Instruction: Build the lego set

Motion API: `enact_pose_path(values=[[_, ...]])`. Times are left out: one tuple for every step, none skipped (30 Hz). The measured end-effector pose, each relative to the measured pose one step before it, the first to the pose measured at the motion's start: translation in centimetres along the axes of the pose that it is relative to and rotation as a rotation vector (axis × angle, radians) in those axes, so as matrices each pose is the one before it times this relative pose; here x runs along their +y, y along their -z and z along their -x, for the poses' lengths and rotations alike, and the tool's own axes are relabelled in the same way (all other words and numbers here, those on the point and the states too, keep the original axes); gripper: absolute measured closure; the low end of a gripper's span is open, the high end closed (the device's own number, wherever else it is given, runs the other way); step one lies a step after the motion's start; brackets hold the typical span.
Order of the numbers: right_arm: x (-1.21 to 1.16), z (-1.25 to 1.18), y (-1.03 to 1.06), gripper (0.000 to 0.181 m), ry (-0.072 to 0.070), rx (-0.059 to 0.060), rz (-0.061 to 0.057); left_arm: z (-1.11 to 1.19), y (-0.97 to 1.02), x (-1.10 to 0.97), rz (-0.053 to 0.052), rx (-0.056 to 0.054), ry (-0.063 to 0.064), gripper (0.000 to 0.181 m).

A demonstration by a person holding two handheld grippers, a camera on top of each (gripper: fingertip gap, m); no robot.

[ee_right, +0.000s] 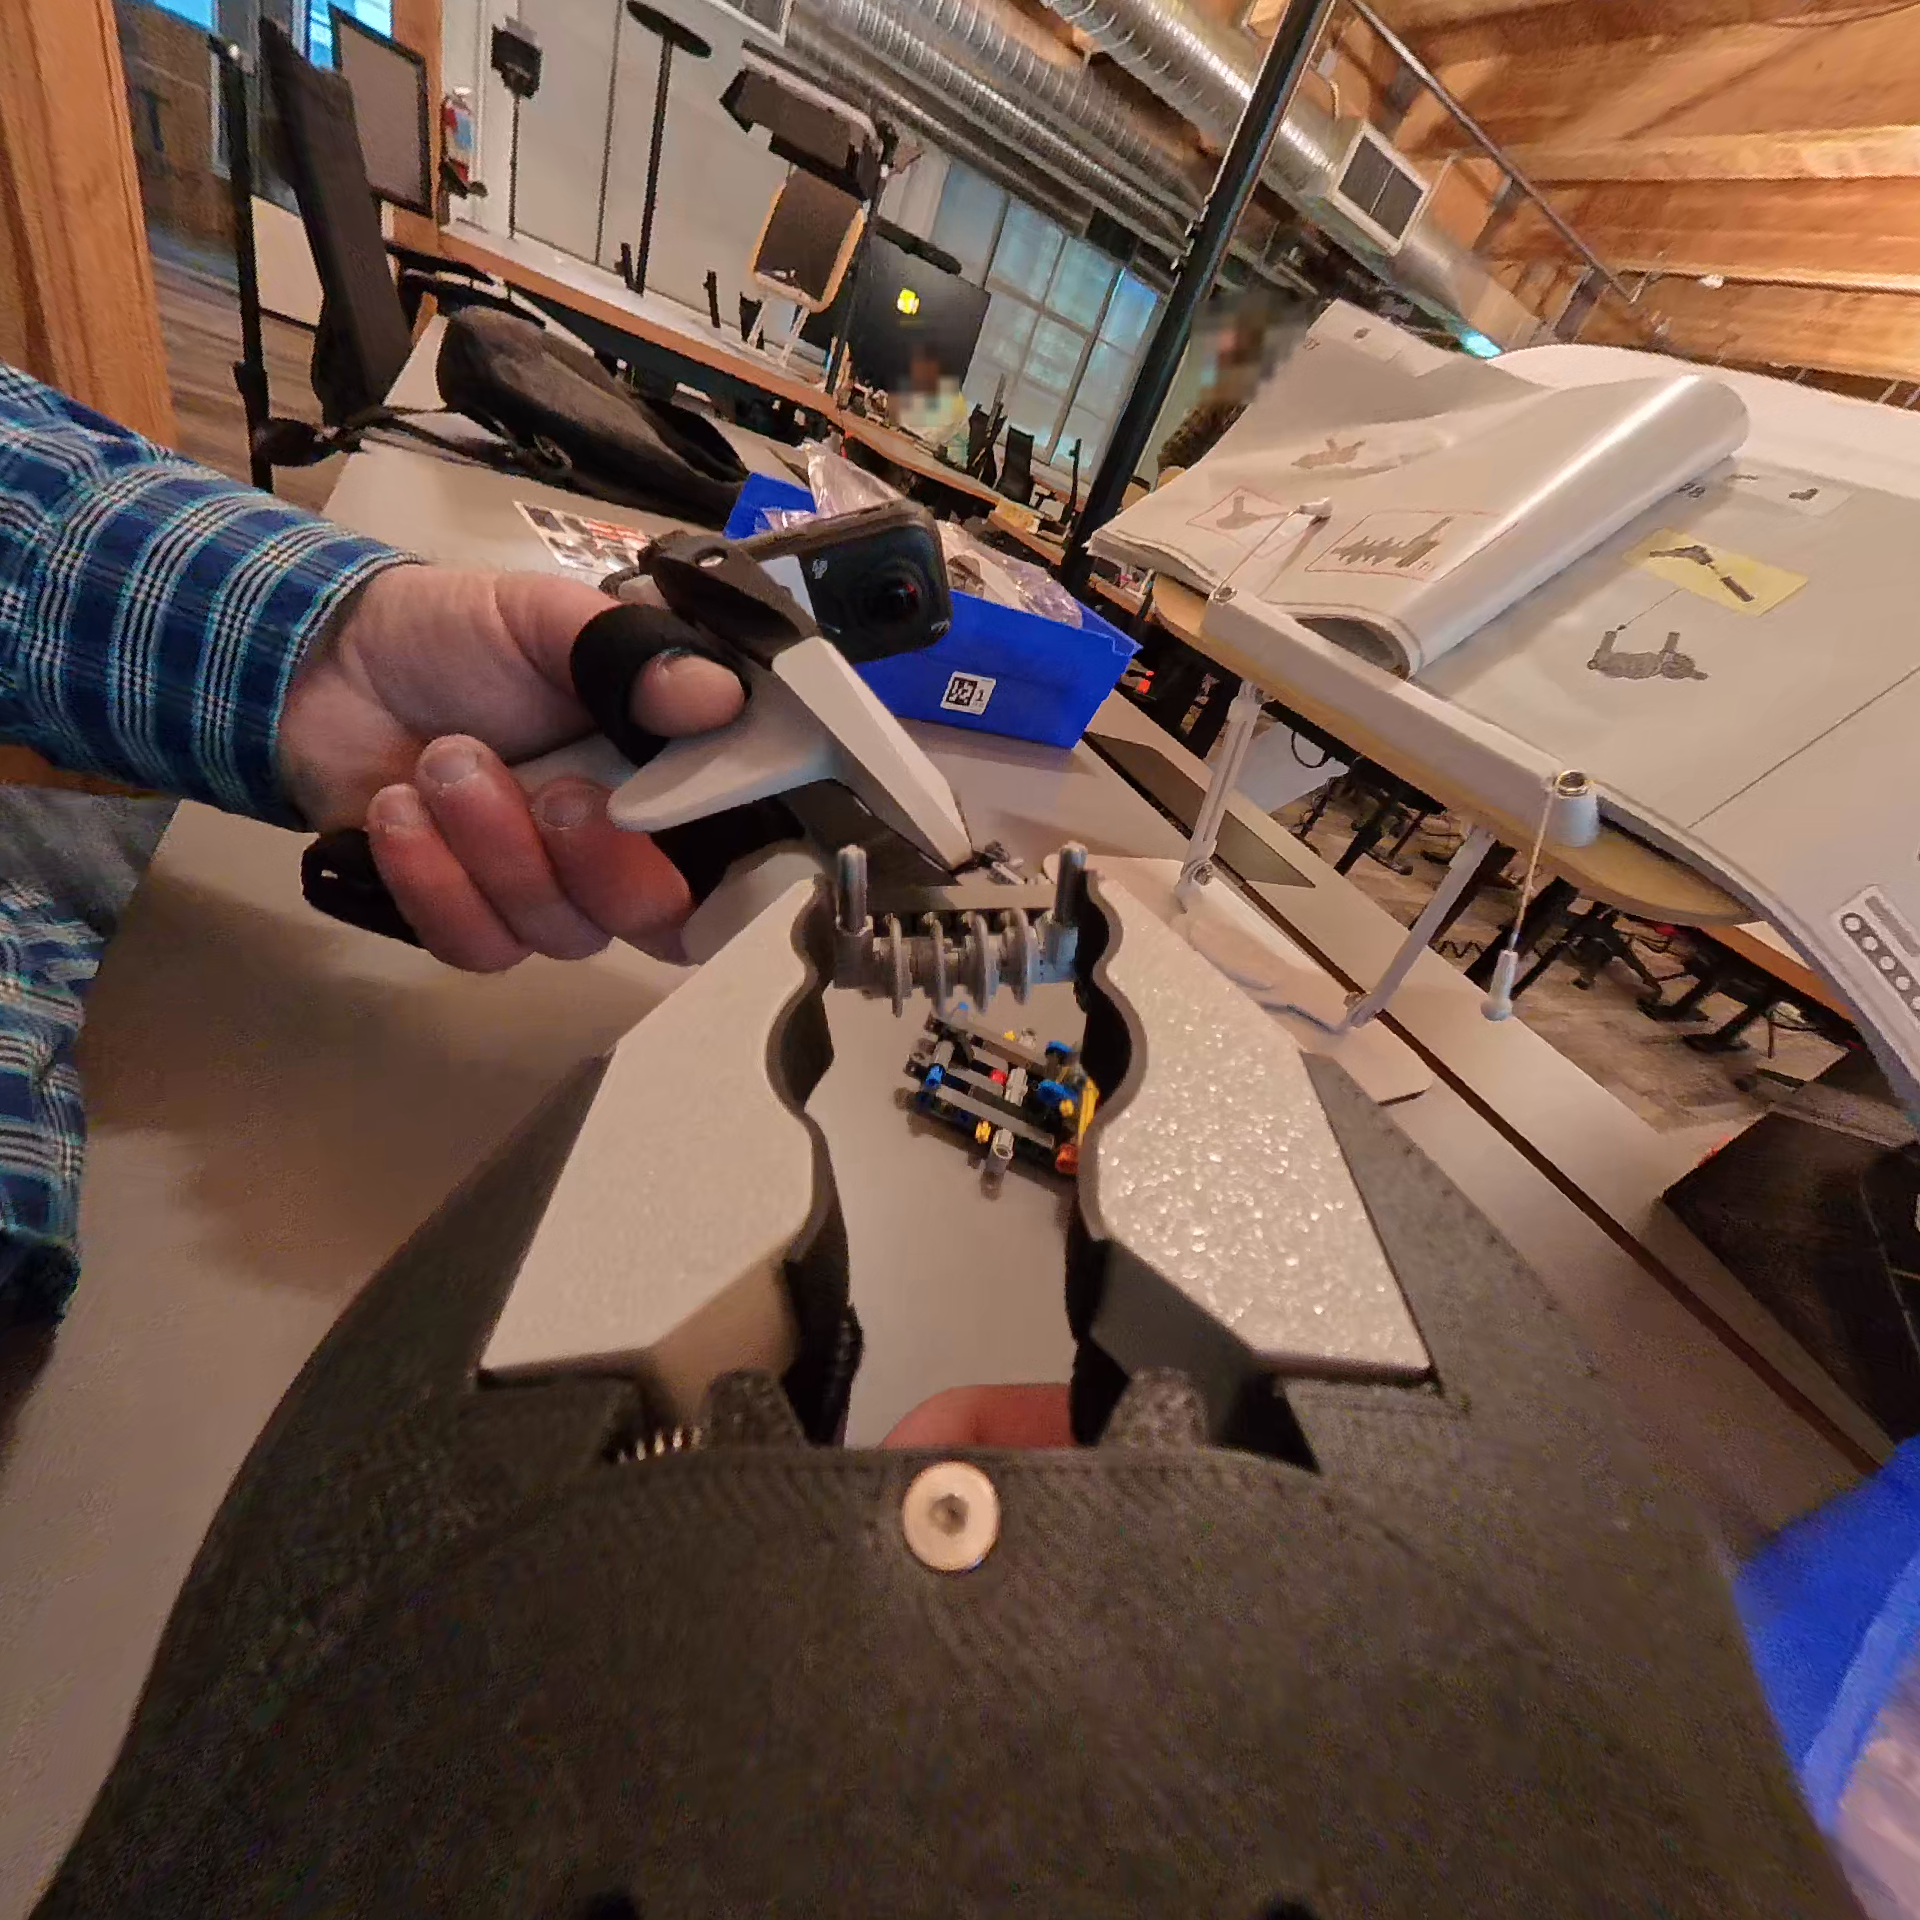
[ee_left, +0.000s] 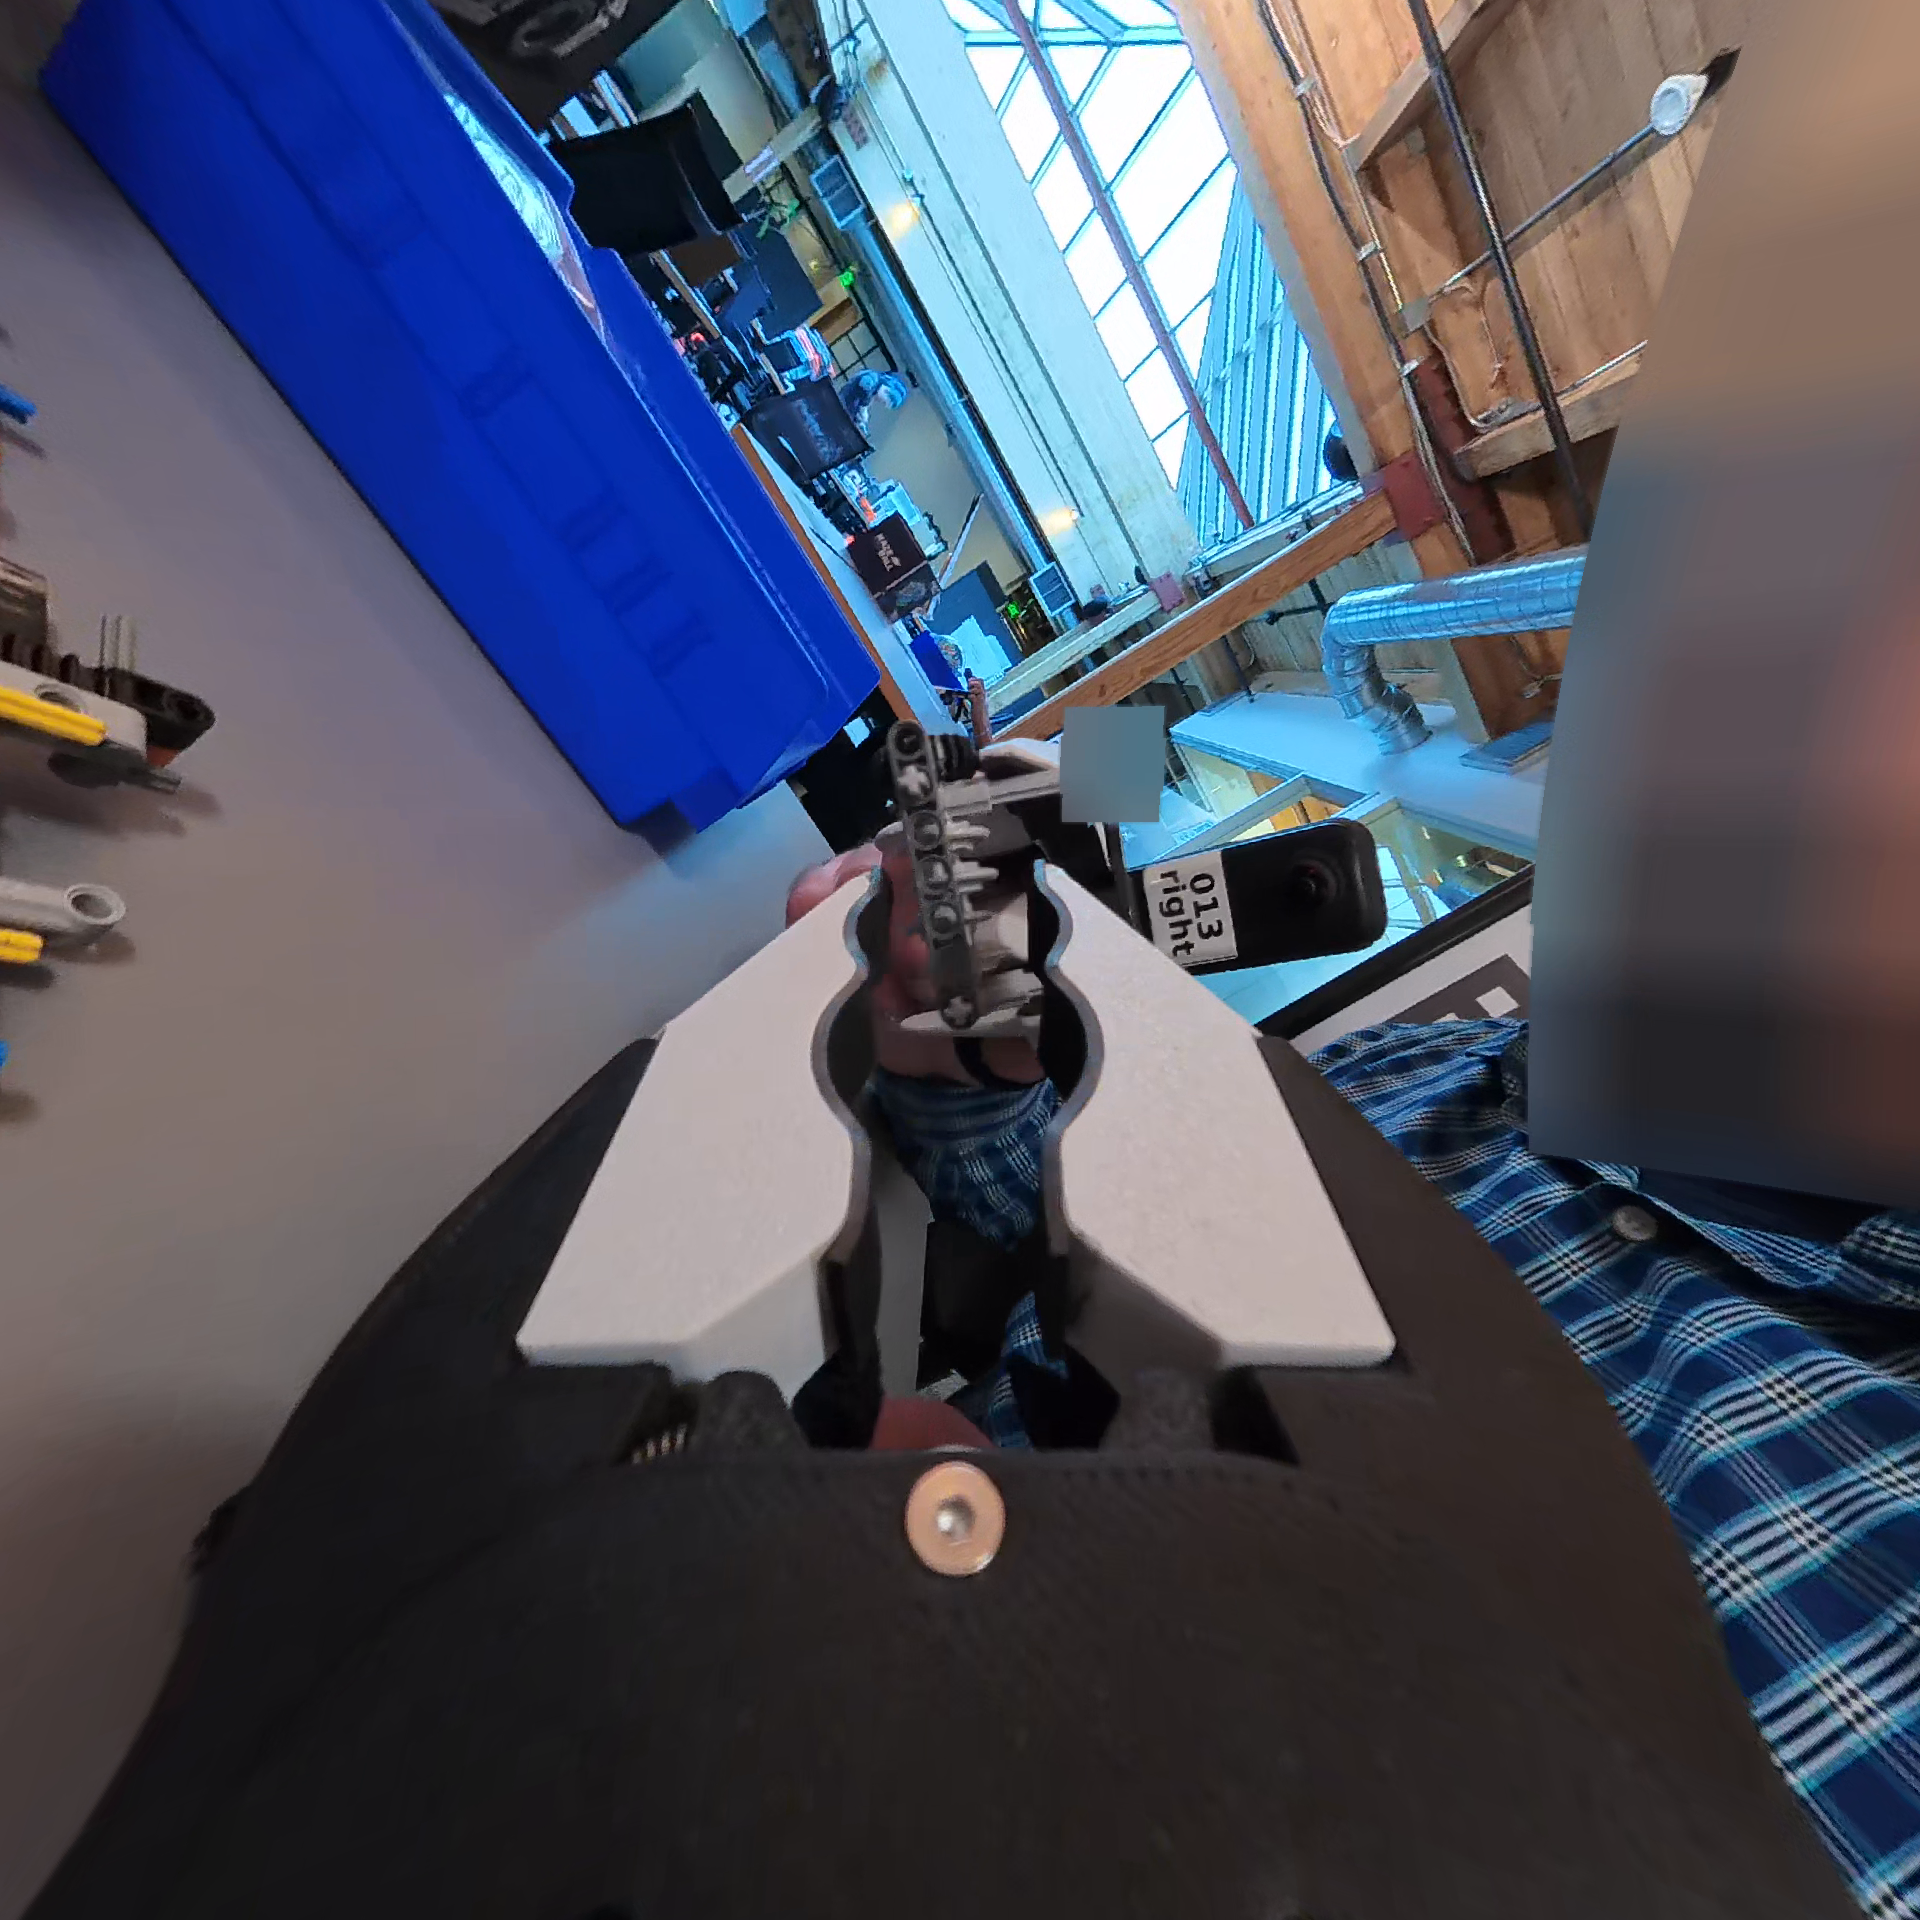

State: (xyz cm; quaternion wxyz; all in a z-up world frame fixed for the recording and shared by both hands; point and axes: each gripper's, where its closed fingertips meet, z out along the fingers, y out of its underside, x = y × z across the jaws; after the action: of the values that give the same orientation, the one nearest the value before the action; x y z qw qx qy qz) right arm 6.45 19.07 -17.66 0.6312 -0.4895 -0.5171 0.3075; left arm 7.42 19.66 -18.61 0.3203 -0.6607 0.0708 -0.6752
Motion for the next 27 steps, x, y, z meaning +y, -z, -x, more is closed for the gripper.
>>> enact_pose_path(values=[[-0.139, -0.079, 0.012, 0.138, -0.0085, 0.006, -0.0084, -0.074, -0.007, -0.116, -0.006, 0.0021, 0.0, 0.158], [-0.11, -0.081, 0.022, 0.138, -0.0084, 0.0058, -0.0079, -0.161, -0.01, -0.115, -0.0058, 0.0099, 0.004, 0.158], [-0.086, -0.05, 0.007, 0.138, -0.0063, 0.0039, -0.0063, -0.082, -0.024, -0.032, -0.0003, 0.0061, 0.0026, 0.158], [-0.076, -0.015, 0.007, 0.138, -0.005, 0.0007, -0.0049, 0.029, -0.014, -0.028, -0.002, -0.0018, -0.0006, 0.157], [-0.06, -0.046, 0.002, 0.138, -0.0024, 0.0027, -0.0033, 0.032, 0.008, -0.037, -0.0035, 0.0009, 0.002, 0.157], [-0.065, -0.064, 0.004, 0.138, 0.0003, 0.0048, -0.003, -0.065, 0.011, -0.03, -0.0039, 0.0066, 0.0048, 0.157], [-0.026, -0.022, 0.019, 0.138, 0.0006, 0.0012, -0.0018, -0.083, 0.017, -0.045, -0.005, 0.006, 0.0015, 0.158], [-0.044, -0.044, 0.028, 0.138, -0.0002, 0.0028, -0.0032, 0.046, 0.041, -0.064, -0.0068, -0.0035, -0.0011, 0.157], [-0.003, -0.044, 0.021, 0.138, -0.0024, 0.0016, -0.0011, 0.085, 0.053, -0.086, -0.007, -0.005, -0.0008, 0.157], [0.003, -0.075, 0.015, 0.138, -0.0022, 0.0032, -0.0016, 0.016, 0.079, -0.093, -0.0076, 0.0013, 0.0023, 0.157], [-0.018, -0.038, 0.013, 0.138, -0.0014, 0.0006, -0.0022, -0.025, 0.076, -0.103, -0.0073, 0.0034, 0.0036, 0.158], [-0.052, -0.035, 0.015, 0.138, -0.001, 0.0019, -0.0032, 0.037, 0.064, -0.045, -0.0031, -0.0013, 0.0001, 0.158], [-0.042, -0.026, 0.011, 0.138, 0.0001, 0.0009, -0.0025, 0.098, 0.074, -0.094, -0.0056, -0.0056, -0.0031, 0.159], [-0.007, 0.003, -0.004, 0.138, 0.0001, -0.0011, -0.0001, 0.024, 0.077, -0.133, -0.0076, -0.0009, 0.0003, 0.16], [0.06, -0.017, -0.025, 0.138, -0.0008, 0.0002, 0.0022, -0.075, 0.046, -0.062, -0.002, 0.0061, 0.003, 0.161], [0.049, -0.031, 0.003, 0.138, 0.0014, 0.0018, 0.0006, -0.043, 0.002, 0.001, 0.0019, 0.0026, 0.0, 0.162], [0.028, 0.023, 0.001, 0.138, -0.0002, -0.0017, 0.0004, 0.054, -0.012, 0.015, 0.0014, -0.0046, -0.0042, 0.163], [0.005, 0.053, -0.011, 0.138, -0.0017, -0.0034, 0.0002, 0.037, -0.019, 0.025, 0.0014, -0.0027, -0.0044, 0.166], [0.014, 0.042, -0.006, 0.138, 0.0019, -0.0003, 0.0, -0.048, -0.069, 0.097, 0.006, 0.0015, -0.0041, 0.168], [0.021, 0.078, -0.02, 0.138, 0.0039, -0.0028, 0.0015, -0.021, -0.115, 0.175, 0.0098, -0.0022, -0.0057, 0.169], [0.017, 0.06, -0.022, 0.138, 0.0024, -0.0014, 0.0003, 0.057, -0.142, 0.223, 0.0126, -0.0088, -0.0085, 0.173], [0.048, 0.061, -0.035, 0.137, 0.0008, -0.0015, 0.0021, 0.003, -0.164, 0.238, 0.0131, -0.0056, -0.0098, 0.176], [-0.081, 0.024, 0.011, 0.138, 0.0012, 0.0005, -0.0062, 0.068, -0.11, 0.127, 0.0067, -0.0096, -0.0087, 0.176], [0.015, -0.005, 0.017, 0.138, 0.0018, -0.0001, 0.002, 0.049, -0.038, 0.038, 0.0017, -0.0063, -0.0067, 0.176], [0.057, -0.023, 0.025, 0.138, 0.002, 0.0002, 0.0025, 0.021, -0.002, -0.022, 0.0002, -0.0039, -0.0032, 0.176], [0.074, -0.003, 0.001, 0.138, -0.0019, -0.0004, 0.0017, 0.051, 0.007, 0.009, 0.0025, -0.0063, -0.0058, 0.176], [0.031, 0.022, 0.006, 0.138, -0.0024, -0.0022, 0.0008, 0.05, 0.001, 0.053, 0.005, -0.0072, -0.0095, 0.176]])
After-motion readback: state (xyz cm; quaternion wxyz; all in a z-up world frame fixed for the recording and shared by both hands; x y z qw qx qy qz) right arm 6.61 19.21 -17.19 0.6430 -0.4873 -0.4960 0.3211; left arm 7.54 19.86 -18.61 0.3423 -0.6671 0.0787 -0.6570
